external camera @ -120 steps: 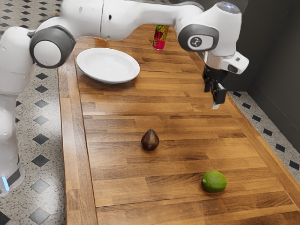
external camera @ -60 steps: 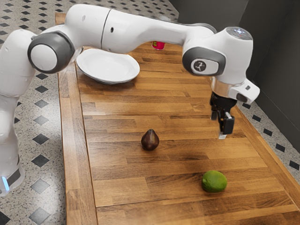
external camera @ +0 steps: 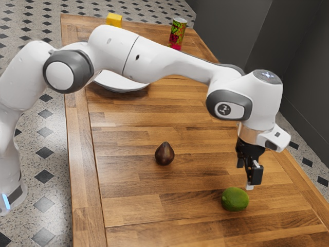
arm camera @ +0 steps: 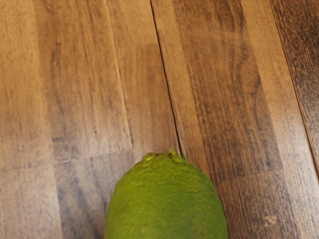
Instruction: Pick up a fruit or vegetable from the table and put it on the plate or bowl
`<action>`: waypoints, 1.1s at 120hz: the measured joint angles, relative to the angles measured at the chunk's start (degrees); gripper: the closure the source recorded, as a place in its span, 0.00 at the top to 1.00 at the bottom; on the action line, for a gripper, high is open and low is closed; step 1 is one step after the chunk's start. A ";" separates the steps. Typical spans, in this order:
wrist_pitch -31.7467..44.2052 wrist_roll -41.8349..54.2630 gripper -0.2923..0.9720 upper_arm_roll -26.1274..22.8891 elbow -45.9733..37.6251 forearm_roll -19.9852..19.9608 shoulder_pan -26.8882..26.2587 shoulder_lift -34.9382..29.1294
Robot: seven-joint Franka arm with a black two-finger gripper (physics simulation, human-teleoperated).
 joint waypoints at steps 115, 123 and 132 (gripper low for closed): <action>2.40 6.21 0.77 0.09 -1.12 1.99 -0.11 6.24; 2.52 6.30 0.77 0.09 -1.13 1.62 -0.11 6.63; 2.64 6.32 0.77 0.09 -1.11 1.32 -0.11 7.13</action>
